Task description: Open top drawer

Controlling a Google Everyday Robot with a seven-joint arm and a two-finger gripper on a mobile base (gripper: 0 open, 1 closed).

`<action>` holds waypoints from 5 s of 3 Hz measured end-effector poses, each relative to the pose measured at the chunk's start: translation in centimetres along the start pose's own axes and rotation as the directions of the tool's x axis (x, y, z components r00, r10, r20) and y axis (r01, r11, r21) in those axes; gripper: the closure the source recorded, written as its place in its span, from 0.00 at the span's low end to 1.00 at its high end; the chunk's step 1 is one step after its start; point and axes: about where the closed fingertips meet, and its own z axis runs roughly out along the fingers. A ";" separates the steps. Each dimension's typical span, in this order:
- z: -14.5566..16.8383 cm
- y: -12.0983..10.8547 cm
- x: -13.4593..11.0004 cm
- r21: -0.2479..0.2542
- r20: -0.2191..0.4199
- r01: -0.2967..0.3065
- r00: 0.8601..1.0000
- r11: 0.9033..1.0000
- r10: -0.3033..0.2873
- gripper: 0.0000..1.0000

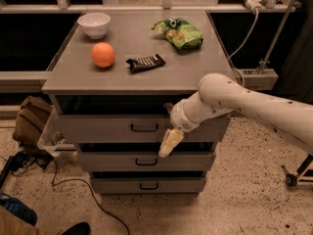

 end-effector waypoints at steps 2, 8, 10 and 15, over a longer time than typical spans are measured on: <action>-1.3 3.8 -0.1 -0.077 -0.014 -0.019 1.000 0.997 0.018 0.00; -6.7 11.6 0.2 -0.059 -0.030 -0.150 0.988 0.987 0.148 0.00; -8.7 5.9 1.2 0.030 -0.018 -0.163 0.986 0.986 0.163 0.00; -2.0 6.6 -0.2 -0.216 -0.046 -0.105 0.994 0.971 0.097 0.00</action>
Offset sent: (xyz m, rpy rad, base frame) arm -0.1105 -0.0116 0.0174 0.0296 0.1890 0.0824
